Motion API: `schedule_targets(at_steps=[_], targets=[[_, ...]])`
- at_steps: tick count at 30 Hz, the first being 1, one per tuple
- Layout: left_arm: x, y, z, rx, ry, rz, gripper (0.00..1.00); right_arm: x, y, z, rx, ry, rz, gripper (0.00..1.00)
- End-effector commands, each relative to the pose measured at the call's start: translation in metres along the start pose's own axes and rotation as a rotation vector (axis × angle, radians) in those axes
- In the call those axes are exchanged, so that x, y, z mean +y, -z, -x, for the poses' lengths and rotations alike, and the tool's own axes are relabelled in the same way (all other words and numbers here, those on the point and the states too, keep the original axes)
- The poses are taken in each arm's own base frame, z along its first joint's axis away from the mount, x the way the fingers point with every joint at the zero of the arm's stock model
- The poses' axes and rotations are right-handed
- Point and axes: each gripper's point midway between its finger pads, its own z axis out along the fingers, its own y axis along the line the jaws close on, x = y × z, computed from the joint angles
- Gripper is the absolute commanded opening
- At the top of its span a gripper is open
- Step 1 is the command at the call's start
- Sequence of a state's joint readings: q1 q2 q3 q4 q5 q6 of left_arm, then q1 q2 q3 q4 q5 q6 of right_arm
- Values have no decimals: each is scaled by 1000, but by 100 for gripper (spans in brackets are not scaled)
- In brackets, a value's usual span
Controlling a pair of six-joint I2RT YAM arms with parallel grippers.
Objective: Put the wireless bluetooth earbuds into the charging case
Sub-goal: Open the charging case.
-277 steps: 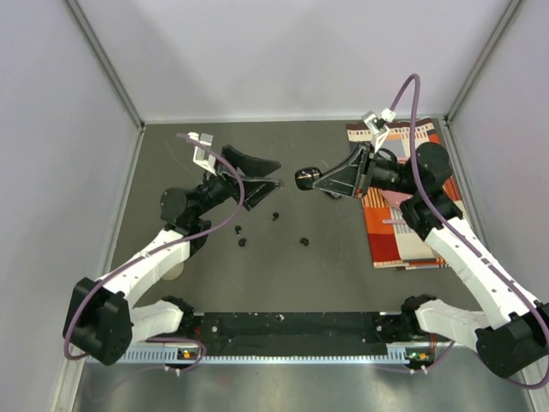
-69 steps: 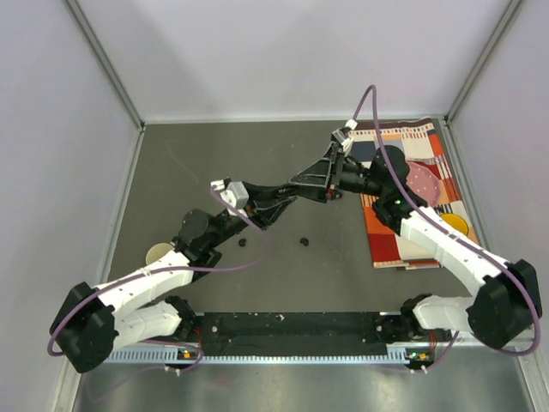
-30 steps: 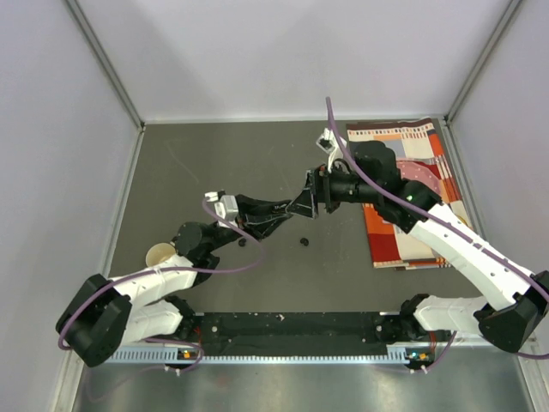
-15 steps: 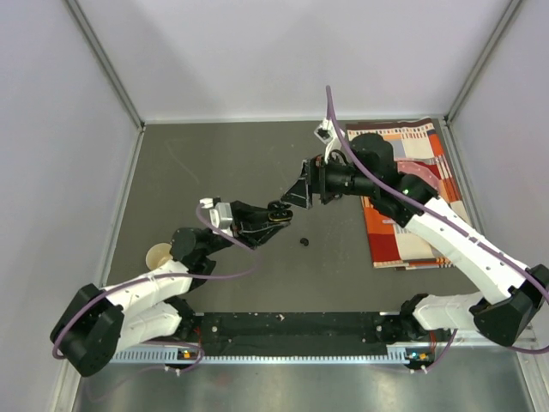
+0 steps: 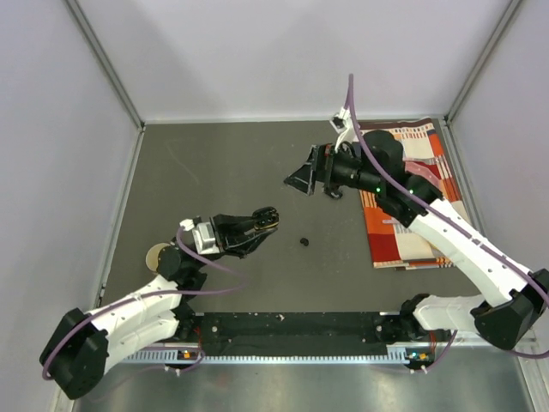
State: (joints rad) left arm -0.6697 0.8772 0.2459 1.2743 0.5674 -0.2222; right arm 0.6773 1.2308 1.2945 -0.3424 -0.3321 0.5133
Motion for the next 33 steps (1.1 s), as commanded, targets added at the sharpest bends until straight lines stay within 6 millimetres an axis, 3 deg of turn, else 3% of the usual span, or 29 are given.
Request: schedule_targets(at_steps=[1, 3, 9, 12, 13, 15, 25, 29, 32, 33], targets=[[6, 7, 11, -31, -66, 61, 0, -12, 8, 24, -119, -62, -60, 93], [7, 12, 11, -14, -81, 78, 0, -31, 5, 20, -108, -121, -101, 93], [15, 24, 19, 19, -147, 156, 0, -96, -12, -26, 11, -299, -331, 88], [16, 31, 23, 25, -171, 182, 0, -116, -18, -41, 29, -315, -416, 82], [19, 33, 18, 48, -163, 200, 0, -119, -20, -45, 36, -318, -431, 74], [18, 36, 22, 48, -174, 208, 0, -132, -27, -56, 60, -329, -479, 70], [23, 41, 25, 66, -201, 242, 0, -153, -59, -114, 182, -369, -600, 63], [22, 40, 25, 79, -203, 234, 0, -152, -71, -111, 140, -348, -654, 63], [23, 41, 30, 64, -200, 247, 0, -149, -71, -92, 55, -323, -681, 66], [24, 41, 31, 58, -201, 254, 0, -150, -69, -88, 31, -333, -690, 74]])
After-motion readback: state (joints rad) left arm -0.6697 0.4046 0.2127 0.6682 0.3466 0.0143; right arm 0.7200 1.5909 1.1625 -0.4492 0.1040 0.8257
